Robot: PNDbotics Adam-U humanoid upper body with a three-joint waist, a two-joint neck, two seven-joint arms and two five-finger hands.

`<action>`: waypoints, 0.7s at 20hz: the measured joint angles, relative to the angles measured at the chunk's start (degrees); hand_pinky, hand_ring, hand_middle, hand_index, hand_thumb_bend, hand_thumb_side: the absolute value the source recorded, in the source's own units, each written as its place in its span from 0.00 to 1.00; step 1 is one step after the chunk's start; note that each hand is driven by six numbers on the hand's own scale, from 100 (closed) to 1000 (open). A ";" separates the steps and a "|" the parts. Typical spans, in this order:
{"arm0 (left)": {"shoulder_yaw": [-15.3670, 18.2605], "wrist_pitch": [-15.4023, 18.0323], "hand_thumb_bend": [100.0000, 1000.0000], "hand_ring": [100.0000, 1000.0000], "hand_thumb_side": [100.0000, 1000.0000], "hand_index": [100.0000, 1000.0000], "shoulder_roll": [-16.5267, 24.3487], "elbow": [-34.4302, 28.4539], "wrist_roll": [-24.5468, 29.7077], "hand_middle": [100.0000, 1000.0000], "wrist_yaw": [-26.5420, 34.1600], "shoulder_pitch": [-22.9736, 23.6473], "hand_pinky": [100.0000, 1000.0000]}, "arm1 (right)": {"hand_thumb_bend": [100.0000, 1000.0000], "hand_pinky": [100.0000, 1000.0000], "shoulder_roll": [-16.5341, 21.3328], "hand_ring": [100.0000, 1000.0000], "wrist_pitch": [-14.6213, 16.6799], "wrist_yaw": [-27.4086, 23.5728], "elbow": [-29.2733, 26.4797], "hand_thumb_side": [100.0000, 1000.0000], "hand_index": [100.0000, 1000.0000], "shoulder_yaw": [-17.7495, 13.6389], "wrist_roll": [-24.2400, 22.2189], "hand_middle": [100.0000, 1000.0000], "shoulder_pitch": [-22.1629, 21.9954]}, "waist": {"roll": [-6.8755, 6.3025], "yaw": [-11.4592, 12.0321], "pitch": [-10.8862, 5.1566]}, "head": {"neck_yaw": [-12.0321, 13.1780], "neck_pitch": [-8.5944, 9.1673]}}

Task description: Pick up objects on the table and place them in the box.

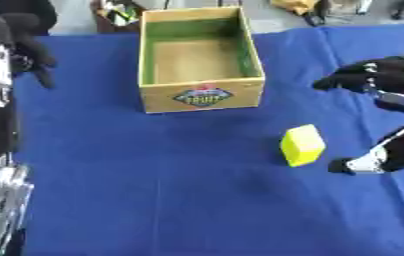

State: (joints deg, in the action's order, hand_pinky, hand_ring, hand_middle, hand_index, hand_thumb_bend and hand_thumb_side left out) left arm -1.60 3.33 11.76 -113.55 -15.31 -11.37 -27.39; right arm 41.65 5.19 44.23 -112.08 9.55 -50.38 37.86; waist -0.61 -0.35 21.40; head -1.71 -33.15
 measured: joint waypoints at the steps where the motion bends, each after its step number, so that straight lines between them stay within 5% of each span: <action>1: 0.00 0.03 0.00 0.37 0.83 0.63 -0.05 0.00 0.04 0.37 0.01 0.00 0.18 | 0.52 0.81 -0.01 0.90 0.11 -0.53 0.89 0.53 1.00 0.31 -0.52 0.82 0.68 | 0.03 0.07 0.00 | -0.32 0.00; 14: -0.35 -0.01 0.00 0.37 0.83 0.63 -0.24 0.00 0.55 0.37 0.20 0.01 0.18 | 0.49 0.80 -0.03 0.91 3.56 -1.90 10.46 0.48 1.00 3.46 -1.62 0.84 6.04 | 0.09 0.88 0.00 | -2.31 0.32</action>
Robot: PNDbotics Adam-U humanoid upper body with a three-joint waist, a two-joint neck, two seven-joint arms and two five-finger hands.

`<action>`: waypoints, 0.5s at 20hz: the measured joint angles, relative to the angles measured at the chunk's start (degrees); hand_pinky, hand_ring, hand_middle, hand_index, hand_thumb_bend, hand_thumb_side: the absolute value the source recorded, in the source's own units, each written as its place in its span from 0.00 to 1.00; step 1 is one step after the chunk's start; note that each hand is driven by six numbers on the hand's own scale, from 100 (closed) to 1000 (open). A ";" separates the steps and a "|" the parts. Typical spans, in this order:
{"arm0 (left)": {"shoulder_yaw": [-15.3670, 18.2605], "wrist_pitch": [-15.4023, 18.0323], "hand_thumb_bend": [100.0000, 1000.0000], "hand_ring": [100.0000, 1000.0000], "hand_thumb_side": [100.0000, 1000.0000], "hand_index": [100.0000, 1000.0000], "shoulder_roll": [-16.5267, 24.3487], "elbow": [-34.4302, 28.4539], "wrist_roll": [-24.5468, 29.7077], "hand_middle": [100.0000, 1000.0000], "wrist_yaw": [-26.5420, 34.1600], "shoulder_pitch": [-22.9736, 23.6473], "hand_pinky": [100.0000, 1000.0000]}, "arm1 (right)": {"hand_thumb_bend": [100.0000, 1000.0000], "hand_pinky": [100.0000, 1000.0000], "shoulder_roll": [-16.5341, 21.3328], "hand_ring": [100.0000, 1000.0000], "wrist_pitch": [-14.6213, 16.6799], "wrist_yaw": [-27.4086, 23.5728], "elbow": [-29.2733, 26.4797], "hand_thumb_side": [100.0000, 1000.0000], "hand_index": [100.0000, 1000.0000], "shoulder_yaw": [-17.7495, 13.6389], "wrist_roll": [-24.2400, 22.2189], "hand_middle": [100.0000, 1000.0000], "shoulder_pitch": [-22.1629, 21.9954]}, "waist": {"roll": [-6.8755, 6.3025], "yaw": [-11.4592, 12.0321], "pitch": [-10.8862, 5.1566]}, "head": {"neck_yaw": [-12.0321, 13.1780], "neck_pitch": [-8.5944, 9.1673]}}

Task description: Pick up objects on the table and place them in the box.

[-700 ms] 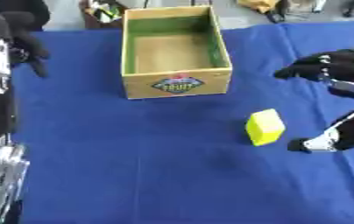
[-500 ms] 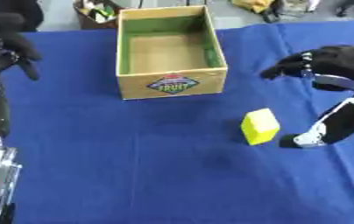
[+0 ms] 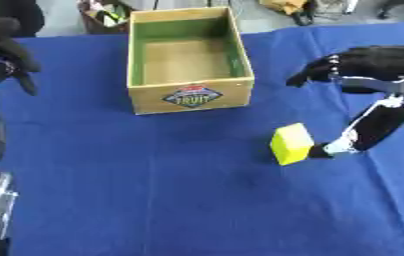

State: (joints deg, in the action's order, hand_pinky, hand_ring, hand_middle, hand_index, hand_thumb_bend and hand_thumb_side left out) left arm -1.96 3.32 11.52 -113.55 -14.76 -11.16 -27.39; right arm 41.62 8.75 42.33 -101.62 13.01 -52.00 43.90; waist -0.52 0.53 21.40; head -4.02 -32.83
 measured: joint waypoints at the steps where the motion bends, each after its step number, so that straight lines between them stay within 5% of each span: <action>1: -0.01 0.02 0.00 0.37 0.83 0.63 0.00 0.00 0.06 0.37 0.01 0.00 0.18 | 0.49 0.80 0.00 0.91 0.48 0.14 1.06 0.47 1.00 0.45 0.01 0.84 0.17 | 0.00 0.13 0.00 | -0.18 0.13; 10: -0.33 -0.01 0.00 0.37 0.83 0.63 -0.04 0.00 0.39 0.37 0.05 -0.07 0.17 | 0.50 0.80 -0.59 0.91 4.03 0.90 8.45 0.43 1.00 2.74 0.29 0.83 1.05 | -0.08 0.80 0.52 | -1.19 0.20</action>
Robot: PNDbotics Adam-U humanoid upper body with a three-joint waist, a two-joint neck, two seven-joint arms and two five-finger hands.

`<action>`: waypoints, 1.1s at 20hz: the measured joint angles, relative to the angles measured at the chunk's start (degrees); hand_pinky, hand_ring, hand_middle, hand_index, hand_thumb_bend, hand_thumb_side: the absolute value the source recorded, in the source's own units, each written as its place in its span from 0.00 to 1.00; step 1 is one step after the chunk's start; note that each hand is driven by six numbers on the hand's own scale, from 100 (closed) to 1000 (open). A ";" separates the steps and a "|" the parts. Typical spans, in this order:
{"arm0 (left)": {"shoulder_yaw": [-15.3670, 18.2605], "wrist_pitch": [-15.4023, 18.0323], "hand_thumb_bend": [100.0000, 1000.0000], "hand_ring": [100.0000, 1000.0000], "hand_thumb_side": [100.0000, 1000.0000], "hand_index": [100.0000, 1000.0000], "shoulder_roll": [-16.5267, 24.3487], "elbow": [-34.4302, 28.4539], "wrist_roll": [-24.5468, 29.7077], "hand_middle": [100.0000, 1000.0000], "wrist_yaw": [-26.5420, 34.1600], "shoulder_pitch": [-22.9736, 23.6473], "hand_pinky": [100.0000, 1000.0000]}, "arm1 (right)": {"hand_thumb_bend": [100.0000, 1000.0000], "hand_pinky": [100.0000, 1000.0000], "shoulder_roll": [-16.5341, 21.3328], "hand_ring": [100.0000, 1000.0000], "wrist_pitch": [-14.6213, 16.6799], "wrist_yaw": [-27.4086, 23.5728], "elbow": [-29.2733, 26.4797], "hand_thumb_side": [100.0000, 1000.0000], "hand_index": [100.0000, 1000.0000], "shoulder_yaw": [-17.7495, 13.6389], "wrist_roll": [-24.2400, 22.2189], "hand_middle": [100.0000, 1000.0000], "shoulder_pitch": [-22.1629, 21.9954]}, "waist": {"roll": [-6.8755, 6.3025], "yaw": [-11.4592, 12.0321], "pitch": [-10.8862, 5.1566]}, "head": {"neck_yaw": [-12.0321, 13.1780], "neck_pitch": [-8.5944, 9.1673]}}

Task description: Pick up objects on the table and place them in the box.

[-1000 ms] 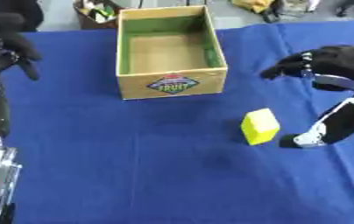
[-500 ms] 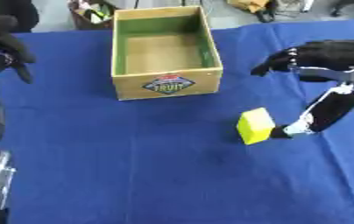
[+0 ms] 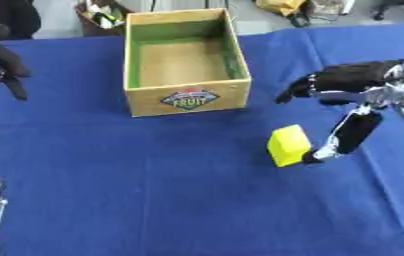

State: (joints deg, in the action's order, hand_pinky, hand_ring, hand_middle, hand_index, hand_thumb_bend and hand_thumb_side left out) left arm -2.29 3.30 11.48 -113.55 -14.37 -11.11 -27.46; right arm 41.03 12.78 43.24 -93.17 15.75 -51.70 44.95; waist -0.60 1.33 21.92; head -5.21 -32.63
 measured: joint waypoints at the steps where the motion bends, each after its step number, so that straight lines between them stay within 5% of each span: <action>1: 0.00 0.01 0.00 0.37 0.83 0.63 -0.01 0.00 0.03 0.37 0.00 -0.07 0.17 | 0.50 0.79 -0.18 0.91 0.18 0.00 0.71 0.43 1.00 0.23 0.06 0.83 0.09 | -0.05 0.16 0.08 | -0.08 0.00; 12: -0.09 0.19 0.00 0.37 0.83 0.63 -0.48 0.00 0.33 0.37 0.01 -0.81 0.17 | 0.45 0.75 -1.93 0.87 1.13 1.76 6.43 0.41 0.93 1.29 0.48 0.76 1.31 | -0.39 0.91 1.05 | -1.20 0.48; 16: -0.32 0.25 0.00 0.37 0.83 0.63 -0.49 0.00 0.54 0.37 0.01 -0.81 0.17 | 0.34 0.70 -1.99 0.81 1.44 2.24 7.22 0.39 0.72 1.44 1.49 0.59 1.44 | -0.50 1.00 1.20 | -1.32 0.48; 21: -0.33 0.23 0.00 0.37 0.83 0.63 -0.49 0.00 0.80 0.37 -0.01 -0.82 0.17 | 0.00 0.62 -2.09 0.72 1.42 2.65 7.59 0.31 0.44 1.47 4.13 0.43 1.44 | -0.47 0.93 1.27 | -1.40 0.48; 22: -0.33 0.25 0.00 0.37 0.83 0.63 -0.49 0.00 0.85 0.37 -0.01 -0.82 0.17 | 0.00 0.61 -2.12 0.71 1.33 2.57 7.64 0.30 0.40 1.48 4.60 0.41 1.43 | -0.47 0.92 1.27 | -1.40 0.48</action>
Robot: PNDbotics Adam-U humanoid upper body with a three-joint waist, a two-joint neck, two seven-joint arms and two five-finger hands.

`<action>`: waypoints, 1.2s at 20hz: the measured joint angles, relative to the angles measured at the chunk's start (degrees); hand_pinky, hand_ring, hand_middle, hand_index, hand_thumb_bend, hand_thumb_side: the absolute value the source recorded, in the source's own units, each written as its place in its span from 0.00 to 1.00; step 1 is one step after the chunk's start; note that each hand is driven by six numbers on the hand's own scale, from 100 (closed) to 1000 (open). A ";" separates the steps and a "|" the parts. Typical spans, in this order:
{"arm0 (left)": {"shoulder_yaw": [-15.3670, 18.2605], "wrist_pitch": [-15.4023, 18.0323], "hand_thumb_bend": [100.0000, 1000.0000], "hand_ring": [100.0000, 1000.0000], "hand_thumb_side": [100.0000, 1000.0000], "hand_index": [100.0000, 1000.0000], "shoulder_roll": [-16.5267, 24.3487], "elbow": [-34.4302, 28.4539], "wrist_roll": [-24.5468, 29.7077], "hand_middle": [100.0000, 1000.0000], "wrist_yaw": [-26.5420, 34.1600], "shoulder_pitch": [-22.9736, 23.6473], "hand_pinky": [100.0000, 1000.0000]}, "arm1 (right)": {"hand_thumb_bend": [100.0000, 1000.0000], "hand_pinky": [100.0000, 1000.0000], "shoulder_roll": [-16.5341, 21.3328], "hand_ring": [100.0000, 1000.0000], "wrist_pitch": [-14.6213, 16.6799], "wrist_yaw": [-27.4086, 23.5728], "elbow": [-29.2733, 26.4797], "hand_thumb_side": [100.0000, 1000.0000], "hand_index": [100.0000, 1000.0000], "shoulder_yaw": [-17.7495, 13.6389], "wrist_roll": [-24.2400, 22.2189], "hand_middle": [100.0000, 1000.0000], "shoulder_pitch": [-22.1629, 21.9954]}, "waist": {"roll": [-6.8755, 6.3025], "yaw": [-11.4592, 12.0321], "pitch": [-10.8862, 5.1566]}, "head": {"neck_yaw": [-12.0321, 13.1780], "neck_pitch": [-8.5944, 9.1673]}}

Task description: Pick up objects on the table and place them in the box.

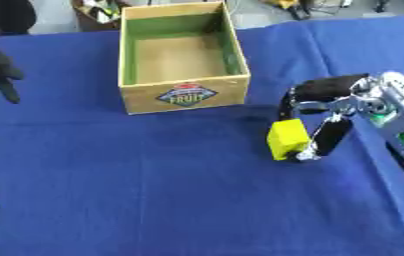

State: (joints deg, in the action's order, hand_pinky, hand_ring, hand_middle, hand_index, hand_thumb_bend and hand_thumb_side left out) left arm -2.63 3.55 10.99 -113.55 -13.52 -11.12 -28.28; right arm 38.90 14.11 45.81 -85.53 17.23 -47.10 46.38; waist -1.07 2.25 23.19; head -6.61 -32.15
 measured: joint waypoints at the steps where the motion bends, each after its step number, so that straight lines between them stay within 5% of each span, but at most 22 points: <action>1: 0.00 0.01 0.00 0.37 0.83 0.63 0.00 0.00 0.07 0.37 0.00 0.00 0.17 | 0.00 0.59 -0.07 0.69 -0.14 -0.11 0.00 0.28 0.36 0.01 0.44 0.40 0.00 | 0.00 -0.04 0.00 | 0.00 0.00; 5: 0.00 0.00 0.00 0.37 0.83 0.63 0.00 0.00 0.35 0.37 -0.01 0.00 0.17 | 0.00 0.56 -0.12 0.66 -1.50 -1.32 -0.26 0.21 0.30 -0.03 2.57 0.34 0.00 | 0.04 -0.17 0.00 | 0.00 0.00; 6: 0.00 -0.02 0.00 0.37 0.83 0.62 0.00 0.00 0.39 0.37 -0.01 0.00 0.17 | 0.00 0.54 -0.12 0.63 -2.04 -1.76 -0.40 0.06 0.27 -0.09 3.29 0.29 0.00 | 0.06 -0.17 0.00 | 0.00 0.00; 8: 0.00 -0.04 0.00 0.37 0.83 0.62 0.00 0.00 0.42 0.37 -0.01 0.00 0.17 | 0.00 0.53 -0.12 0.61 -3.49 -2.65 -0.95 0.00 0.24 -0.54 4.98 0.25 0.02 | 0.14 -0.19 0.00 | 0.01 0.00; 12: -0.01 -0.05 0.00 0.37 0.83 0.62 0.00 0.00 0.49 0.37 -0.01 0.02 0.17 | 0.00 0.49 0.12 0.54 -6.91 -4.69 -3.03 0.00 0.12 -1.84 8.45 0.15 0.88 | 0.26 -0.20 0.00 | 0.01 0.01; 19: -0.02 -0.10 0.00 0.37 0.83 0.62 0.02 0.00 0.78 0.37 -0.06 0.13 0.17 | 0.00 0.50 2.61 0.51 -12.90 -9.05 -8.20 0.01 0.09 -5.24 14.83 0.10 6.19 | 1.36 0.17 -0.01 | -0.27 0.49; 24: -0.35 -0.01 0.00 0.37 0.83 0.62 0.09 0.00 1.11 0.37 -0.07 -0.02 0.17 | 0.00 0.49 2.92 0.49 -16.66 -7.12 -5.03 0.01 0.09 -5.51 21.52 0.11 12.25 | 2.43 2.02 0.35 | -1.55 1.64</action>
State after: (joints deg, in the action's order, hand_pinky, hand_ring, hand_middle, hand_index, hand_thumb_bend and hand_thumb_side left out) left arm -2.97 3.54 11.08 -113.55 -12.41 -11.19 -28.30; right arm 41.82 -2.55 38.68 -90.56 11.72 -25.58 58.63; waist 1.37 4.27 23.54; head -8.16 -30.51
